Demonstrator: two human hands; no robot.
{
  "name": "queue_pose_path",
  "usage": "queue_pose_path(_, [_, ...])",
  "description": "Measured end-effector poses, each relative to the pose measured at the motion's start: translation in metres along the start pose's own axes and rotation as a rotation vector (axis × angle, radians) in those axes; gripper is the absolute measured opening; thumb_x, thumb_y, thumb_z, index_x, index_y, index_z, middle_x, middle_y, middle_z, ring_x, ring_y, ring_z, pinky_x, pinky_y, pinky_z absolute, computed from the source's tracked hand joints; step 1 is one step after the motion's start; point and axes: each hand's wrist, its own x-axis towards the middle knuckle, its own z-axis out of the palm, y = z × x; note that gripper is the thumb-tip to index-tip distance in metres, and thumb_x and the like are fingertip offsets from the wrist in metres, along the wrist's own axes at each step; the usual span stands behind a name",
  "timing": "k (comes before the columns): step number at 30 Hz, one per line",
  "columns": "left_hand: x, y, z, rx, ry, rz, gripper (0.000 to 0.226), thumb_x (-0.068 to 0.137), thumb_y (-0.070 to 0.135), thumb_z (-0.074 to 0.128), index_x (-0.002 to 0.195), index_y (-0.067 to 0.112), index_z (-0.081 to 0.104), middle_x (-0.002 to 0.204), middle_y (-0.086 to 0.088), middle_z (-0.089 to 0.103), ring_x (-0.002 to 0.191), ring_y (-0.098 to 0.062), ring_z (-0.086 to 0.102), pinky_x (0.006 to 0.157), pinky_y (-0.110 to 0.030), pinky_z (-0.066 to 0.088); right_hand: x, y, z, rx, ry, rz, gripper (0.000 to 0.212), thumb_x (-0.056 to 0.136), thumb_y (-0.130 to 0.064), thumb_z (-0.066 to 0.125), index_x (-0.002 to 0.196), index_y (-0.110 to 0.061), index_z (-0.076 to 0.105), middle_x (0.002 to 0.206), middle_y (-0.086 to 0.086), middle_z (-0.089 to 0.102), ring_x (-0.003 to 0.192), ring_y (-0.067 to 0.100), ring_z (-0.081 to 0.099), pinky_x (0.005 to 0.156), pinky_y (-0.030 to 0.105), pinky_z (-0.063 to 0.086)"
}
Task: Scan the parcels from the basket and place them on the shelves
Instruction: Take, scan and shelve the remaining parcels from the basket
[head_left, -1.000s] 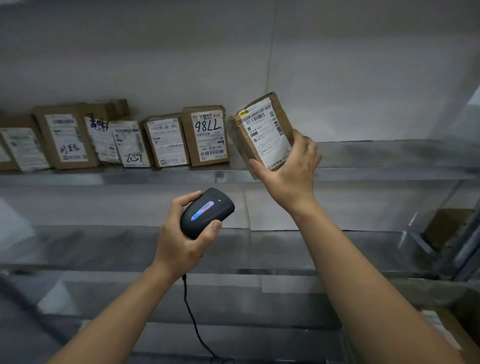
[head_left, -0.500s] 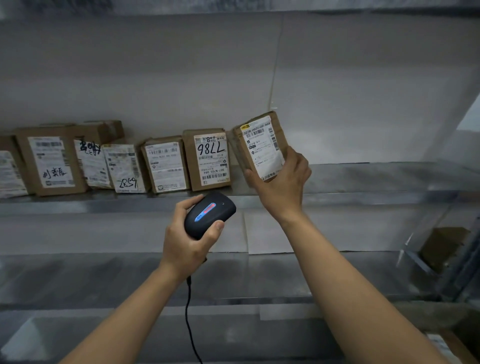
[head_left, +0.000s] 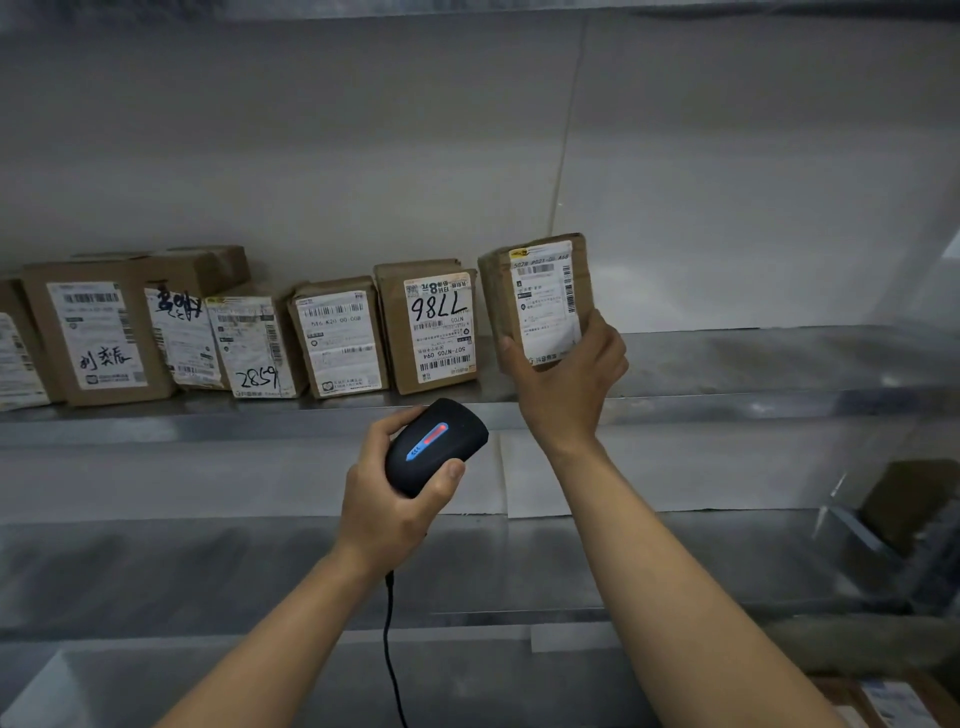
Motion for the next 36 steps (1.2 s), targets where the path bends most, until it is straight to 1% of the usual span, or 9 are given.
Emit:
queue_pose_path(2, [0.002, 0.0, 0.0, -0.011, 0.0, -0.001, 0.063, 0.066, 0.057, 0.076, 0.123, 0.039, 0.054, 0.108, 0.035, 0.066, 0.1, -0.001, 0.068, 0.075, -0.014, 0.054, -0.004, -0.003, 0.008, -0.034, -0.001, 0.014, 0.102, 0.072, -0.06, 0.082, 0.147, -0.008, 0.035, 0.146, 0.014, 0.038, 0.135, 0.032, 0.032, 0.111, 0.044, 0.035])
queue_pose_path(4, [0.003, -0.001, 0.0, -0.015, 0.0, 0.002, 0.063, 0.066, 0.057, 0.076, 0.123, 0.039, 0.054, 0.109, 0.035, 0.065, 0.101, -0.001, 0.068, 0.075, -0.012, 0.053, -0.009, -0.006, 0.015, -0.081, -0.003, 0.031, 0.103, 0.071, -0.064, 0.08, 0.146, -0.008, 0.036, 0.146, 0.014, 0.038, 0.135, 0.033, 0.033, 0.109, 0.051, 0.038])
queue_pose_path(10, [0.005, -0.008, -0.003, -0.014, 0.014, 0.013, 0.062, 0.067, 0.056, 0.076, 0.123, 0.04, 0.055, 0.112, 0.034, 0.065, 0.103, -0.001, 0.067, 0.077, -0.011, 0.052, -0.02, 0.002, 0.022, -0.186, -0.072, 0.035, 0.112, 0.067, -0.075, 0.076, 0.146, -0.009, 0.033, 0.149, 0.012, 0.038, 0.14, 0.031, 0.034, 0.114, 0.052, 0.034])
queue_pose_path(12, [0.005, -0.011, -0.004, -0.013, 0.014, 0.014, 0.062, 0.068, 0.056, 0.076, 0.123, 0.041, 0.054, 0.112, 0.035, 0.065, 0.103, 0.0, 0.067, 0.077, -0.011, 0.052, -0.022, 0.006, 0.021, -0.205, -0.087, 0.008, 0.105, 0.071, -0.075, 0.072, 0.144, -0.009, 0.035, 0.149, 0.013, 0.038, 0.14, 0.032, 0.034, 0.114, 0.051, 0.034])
queue_pose_path(15, [0.006, -0.015, -0.004, -0.015, 0.012, 0.017, 0.063, 0.068, 0.056, 0.076, 0.124, 0.041, 0.054, 0.112, 0.035, 0.065, 0.103, 0.0, 0.067, 0.077, -0.012, 0.054, -0.023, 0.011, 0.019, -0.213, -0.091, -0.031, 0.08, 0.082, -0.068, 0.068, 0.132, -0.009, 0.045, 0.146, 0.015, 0.042, 0.136, 0.034, 0.037, 0.11, 0.053, 0.039])
queue_pose_path(18, [0.007, -0.02, -0.003, -0.013, 0.0, 0.018, 0.064, 0.067, 0.057, 0.076, 0.125, 0.04, 0.054, 0.111, 0.038, 0.063, 0.103, 0.001, 0.067, 0.076, -0.013, 0.054, -0.023, 0.013, 0.019, -0.253, -0.06, -0.047, 0.067, 0.083, -0.061, 0.072, 0.121, -0.01, 0.049, 0.138, 0.015, 0.048, 0.129, 0.034, 0.043, 0.104, 0.051, 0.044])
queue_pose_path(26, [0.011, -0.031, 0.001, -0.007, -0.022, 0.011, 0.063, 0.068, 0.057, 0.077, 0.125, 0.044, 0.054, 0.112, 0.035, 0.064, 0.101, -0.003, 0.068, 0.077, -0.027, 0.061, -0.022, 0.015, 0.016, -0.254, -0.091, -0.054, 0.065, 0.081, -0.058, 0.076, 0.12, -0.012, 0.051, 0.142, 0.017, 0.043, 0.133, 0.035, 0.038, 0.106, 0.048, 0.041])
queue_pose_path(31, [0.015, -0.039, 0.012, -0.016, -0.074, 0.012, 0.061, 0.07, 0.056, 0.078, 0.125, 0.047, 0.053, 0.117, 0.03, 0.063, 0.101, -0.008, 0.068, 0.076, -0.05, 0.063, -0.022, 0.019, -0.001, -0.231, -0.139, -0.058, 0.066, 0.086, -0.057, 0.072, 0.132, -0.015, 0.05, 0.149, 0.014, 0.038, 0.138, 0.03, 0.031, 0.111, 0.044, 0.039])
queue_pose_path(36, [0.02, -0.043, 0.036, -0.053, -0.151, -0.007, 0.062, 0.068, 0.059, 0.078, 0.124, 0.05, 0.053, 0.113, 0.031, 0.063, 0.098, -0.012, 0.069, 0.076, -0.055, 0.063, -0.019, 0.029, -0.031, -0.239, -0.122, -0.077, 0.065, 0.09, -0.052, 0.071, 0.139, -0.014, 0.049, 0.146, 0.012, 0.04, 0.136, 0.027, 0.033, 0.109, 0.044, 0.041])
